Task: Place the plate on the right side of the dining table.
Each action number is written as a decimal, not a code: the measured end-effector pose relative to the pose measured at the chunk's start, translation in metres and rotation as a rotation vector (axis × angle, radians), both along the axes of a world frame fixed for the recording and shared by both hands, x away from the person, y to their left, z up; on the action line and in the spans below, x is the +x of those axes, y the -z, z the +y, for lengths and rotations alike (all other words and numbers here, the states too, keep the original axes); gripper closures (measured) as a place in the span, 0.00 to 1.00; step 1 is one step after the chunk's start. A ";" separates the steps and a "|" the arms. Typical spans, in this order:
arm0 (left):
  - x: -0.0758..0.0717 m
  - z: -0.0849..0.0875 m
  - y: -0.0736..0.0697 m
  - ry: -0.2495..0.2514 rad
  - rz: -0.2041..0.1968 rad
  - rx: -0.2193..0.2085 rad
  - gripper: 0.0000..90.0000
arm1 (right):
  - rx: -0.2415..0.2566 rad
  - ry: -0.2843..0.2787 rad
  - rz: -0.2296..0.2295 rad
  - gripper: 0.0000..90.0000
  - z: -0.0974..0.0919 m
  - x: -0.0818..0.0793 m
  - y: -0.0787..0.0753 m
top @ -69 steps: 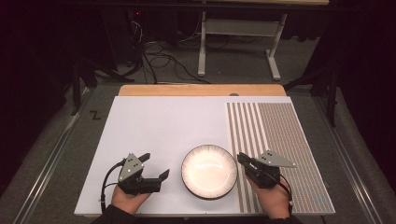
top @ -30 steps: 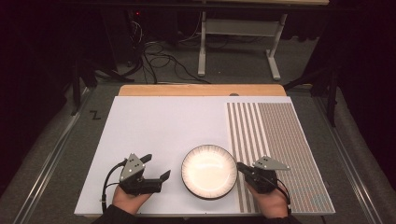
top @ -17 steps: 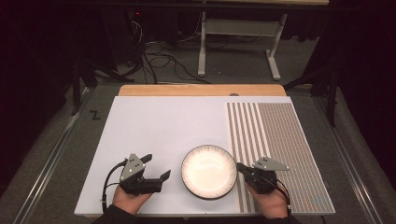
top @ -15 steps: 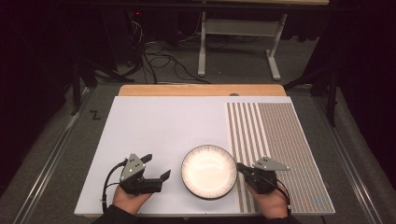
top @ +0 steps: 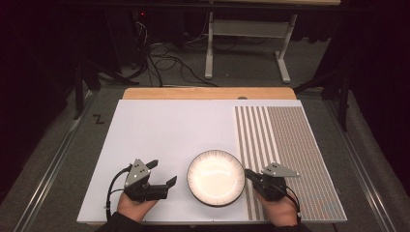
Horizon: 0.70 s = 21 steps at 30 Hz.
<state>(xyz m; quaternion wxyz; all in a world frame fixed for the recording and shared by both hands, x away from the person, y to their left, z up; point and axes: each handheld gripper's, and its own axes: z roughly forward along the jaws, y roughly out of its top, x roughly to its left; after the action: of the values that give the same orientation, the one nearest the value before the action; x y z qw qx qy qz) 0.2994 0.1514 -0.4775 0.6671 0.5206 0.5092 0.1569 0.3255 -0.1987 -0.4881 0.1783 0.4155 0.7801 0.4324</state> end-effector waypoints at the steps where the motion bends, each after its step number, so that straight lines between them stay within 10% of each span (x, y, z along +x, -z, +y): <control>1: 0.000 0.000 0.000 0.000 0.002 -0.002 0.14 | 0.000 0.001 0.001 1.00 0.000 0.000 0.000; 21: 0.000 0.001 0.000 0.002 0.010 -0.016 0.15 | -0.006 -0.019 0.001 1.00 0.007 -0.001 0.002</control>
<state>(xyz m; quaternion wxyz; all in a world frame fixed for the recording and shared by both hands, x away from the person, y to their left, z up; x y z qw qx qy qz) 0.2996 0.1521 -0.4773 0.6690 0.5165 0.5131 0.1497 0.3241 -0.1922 -0.4902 0.1751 0.4077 0.7855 0.4315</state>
